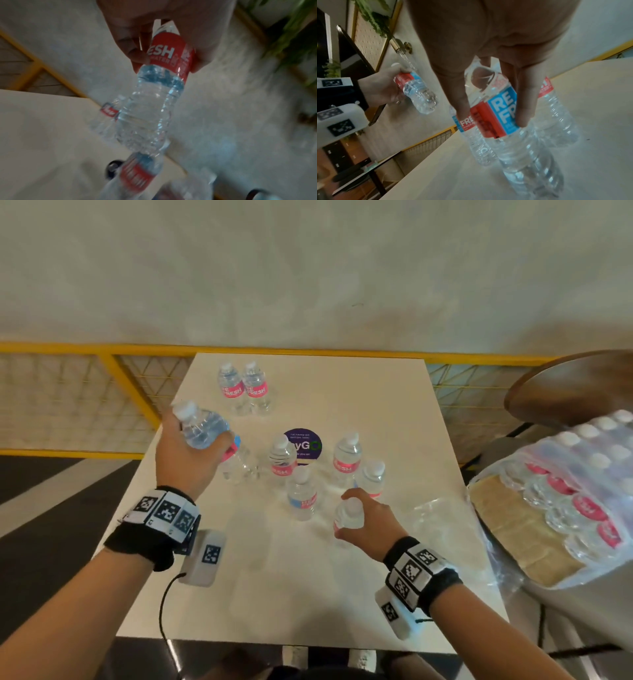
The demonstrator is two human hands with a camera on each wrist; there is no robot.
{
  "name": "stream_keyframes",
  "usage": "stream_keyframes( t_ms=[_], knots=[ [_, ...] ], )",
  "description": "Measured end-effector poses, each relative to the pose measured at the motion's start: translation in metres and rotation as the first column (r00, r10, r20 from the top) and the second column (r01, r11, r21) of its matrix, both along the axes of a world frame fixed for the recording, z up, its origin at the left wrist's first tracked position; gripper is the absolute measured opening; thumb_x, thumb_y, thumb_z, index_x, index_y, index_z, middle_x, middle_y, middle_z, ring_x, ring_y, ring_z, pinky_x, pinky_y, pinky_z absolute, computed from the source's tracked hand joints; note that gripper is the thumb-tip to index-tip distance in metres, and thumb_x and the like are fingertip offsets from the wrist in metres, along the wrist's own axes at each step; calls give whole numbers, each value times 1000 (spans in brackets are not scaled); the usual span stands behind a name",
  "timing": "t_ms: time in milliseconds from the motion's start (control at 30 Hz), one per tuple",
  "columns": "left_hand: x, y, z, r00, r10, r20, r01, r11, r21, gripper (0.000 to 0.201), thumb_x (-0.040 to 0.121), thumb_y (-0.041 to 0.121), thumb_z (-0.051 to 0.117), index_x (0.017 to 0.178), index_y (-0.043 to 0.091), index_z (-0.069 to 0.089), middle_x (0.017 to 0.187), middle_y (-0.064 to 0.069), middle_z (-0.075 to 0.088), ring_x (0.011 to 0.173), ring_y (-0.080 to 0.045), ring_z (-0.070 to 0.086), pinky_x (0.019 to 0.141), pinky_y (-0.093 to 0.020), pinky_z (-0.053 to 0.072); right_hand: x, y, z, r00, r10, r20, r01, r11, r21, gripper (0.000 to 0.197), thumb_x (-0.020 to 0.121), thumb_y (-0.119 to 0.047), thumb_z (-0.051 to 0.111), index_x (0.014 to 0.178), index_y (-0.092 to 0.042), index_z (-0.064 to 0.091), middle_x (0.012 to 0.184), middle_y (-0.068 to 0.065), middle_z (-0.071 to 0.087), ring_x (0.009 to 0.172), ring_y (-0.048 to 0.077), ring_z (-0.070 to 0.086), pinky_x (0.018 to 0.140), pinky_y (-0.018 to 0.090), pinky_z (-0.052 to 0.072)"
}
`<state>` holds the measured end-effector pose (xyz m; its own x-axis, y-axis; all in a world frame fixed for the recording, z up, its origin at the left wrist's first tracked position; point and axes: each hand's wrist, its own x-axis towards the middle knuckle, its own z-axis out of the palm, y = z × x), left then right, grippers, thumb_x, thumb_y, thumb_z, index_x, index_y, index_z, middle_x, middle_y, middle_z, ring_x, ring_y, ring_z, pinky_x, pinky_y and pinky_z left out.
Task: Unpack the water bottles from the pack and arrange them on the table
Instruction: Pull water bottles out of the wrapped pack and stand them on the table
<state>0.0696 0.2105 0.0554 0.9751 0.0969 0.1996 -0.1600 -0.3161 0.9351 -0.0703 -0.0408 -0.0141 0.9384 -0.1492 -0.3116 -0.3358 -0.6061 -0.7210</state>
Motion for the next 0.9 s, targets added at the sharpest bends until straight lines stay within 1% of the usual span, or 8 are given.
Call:
stream_keyframes(
  t_ms=[167,300,533,600,700,767,833,900],
  knots=[
    [-3,1,-63,965,-114,-235,163,965,205,60,57,25,83,101,33,42,92,4,62,92,-24,64,90,-44,52,17,12,-6,998,-20,56,19,1000,9,63,78,-30,73,131,-27,40,118,-5,53,108,16,51,89,24,39],
    [-6,-18,-91,932,-125,-339,236,921,310,59,67,22,81,113,23,44,102,-1,61,97,-26,61,83,-33,47,17,10,-6,999,-23,33,22,999,45,66,81,-30,71,137,-23,35,124,1,57,103,15,54,90,24,43],
    [-3,-39,-96,922,-217,-322,329,876,352,61,72,17,78,122,16,42,111,-2,57,103,-25,57,83,-31,42,5,-15,-20,988,-32,-154,35,999,18,67,83,-25,68,139,-31,31,120,4,57,98,15,58,90,27,48],
    [-4,-36,-96,912,-224,-344,341,878,334,71,71,12,79,129,11,38,117,-4,50,113,-29,53,88,-32,41,-2,-26,-18,983,-50,-176,59,997,47,58,83,-24,68,134,-31,39,112,-1,57,95,14,60,82,24,49],
    [-5,-27,-89,907,-166,-386,303,895,327,99,68,13,83,145,12,21,145,-12,28,137,-28,29,112,-39,30,-16,-52,-12,977,-110,-184,117,993,31,46,83,-24,68,125,-27,48,106,-3,59,87,10,60,68,15,46],
    [-7,-26,-76,963,-78,-258,158,938,309,97,69,7,80,145,12,21,148,-12,22,139,-28,25,115,-38,24,-27,-74,-9,970,-170,-175,174,985,6,41,84,-24,68,121,-25,52,104,-3,59,86,9,58,62,10,42],
    [-11,-34,-51,999,-53,-4,53,965,257,87,68,-3,75,141,14,29,140,-10,29,134,-28,30,112,-40,29,-37,-98,-7,956,-244,-163,241,970,-41,35,84,-25,68,116,-23,55,101,-4,60,88,11,58,62,11,42],
    [-19,-58,-20,967,-156,204,108,968,226,81,68,-1,75,129,31,32,128,8,33,128,-25,37,103,-37,39,-45,-123,-6,931,-332,-152,326,943,-63,32,83,-24,69,113,-21,57,98,-4,61,90,14,59,71,21,48]
  ],
)
